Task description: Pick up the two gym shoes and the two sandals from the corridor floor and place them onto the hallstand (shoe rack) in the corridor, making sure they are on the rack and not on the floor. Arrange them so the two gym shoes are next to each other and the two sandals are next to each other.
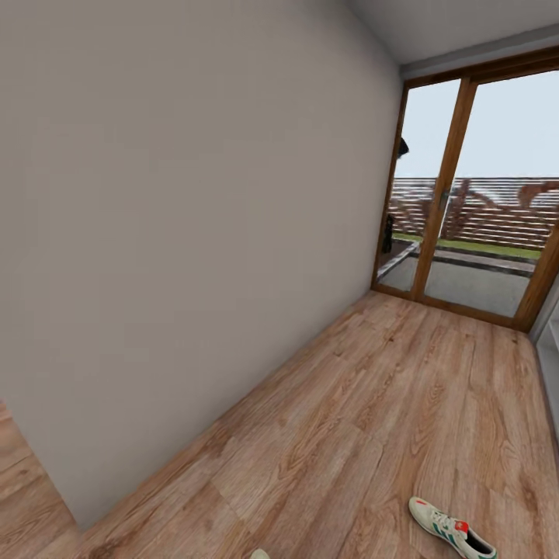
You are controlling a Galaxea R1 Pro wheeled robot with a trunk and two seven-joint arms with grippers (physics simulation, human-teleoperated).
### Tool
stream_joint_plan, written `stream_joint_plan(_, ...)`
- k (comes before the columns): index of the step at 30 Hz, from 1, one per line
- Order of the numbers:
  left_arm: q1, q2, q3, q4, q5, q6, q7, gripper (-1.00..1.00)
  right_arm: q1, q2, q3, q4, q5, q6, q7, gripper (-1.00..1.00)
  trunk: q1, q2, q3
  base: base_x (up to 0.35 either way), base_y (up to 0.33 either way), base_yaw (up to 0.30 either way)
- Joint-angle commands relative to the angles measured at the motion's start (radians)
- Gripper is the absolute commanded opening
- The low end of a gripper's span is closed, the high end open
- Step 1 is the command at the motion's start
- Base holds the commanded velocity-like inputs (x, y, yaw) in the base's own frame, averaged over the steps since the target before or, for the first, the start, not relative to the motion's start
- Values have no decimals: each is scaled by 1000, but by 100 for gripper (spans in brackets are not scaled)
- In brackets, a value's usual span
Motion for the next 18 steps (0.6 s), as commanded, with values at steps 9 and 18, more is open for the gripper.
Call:
stream_joint_plan(9, -1, -1, 1, 1, 1, -2, 0, 100, -1, -1, 3, 1, -10, -3, 0, 100, 0, -1, -1, 0, -53, 9)
stream_joint_plan(18, -1, -2, 1, 1, 1, -3, 0, 100, -1, 0, 3, 1, -11, -3, 0, 100, 0, -1, -1, 0, -226, 1)
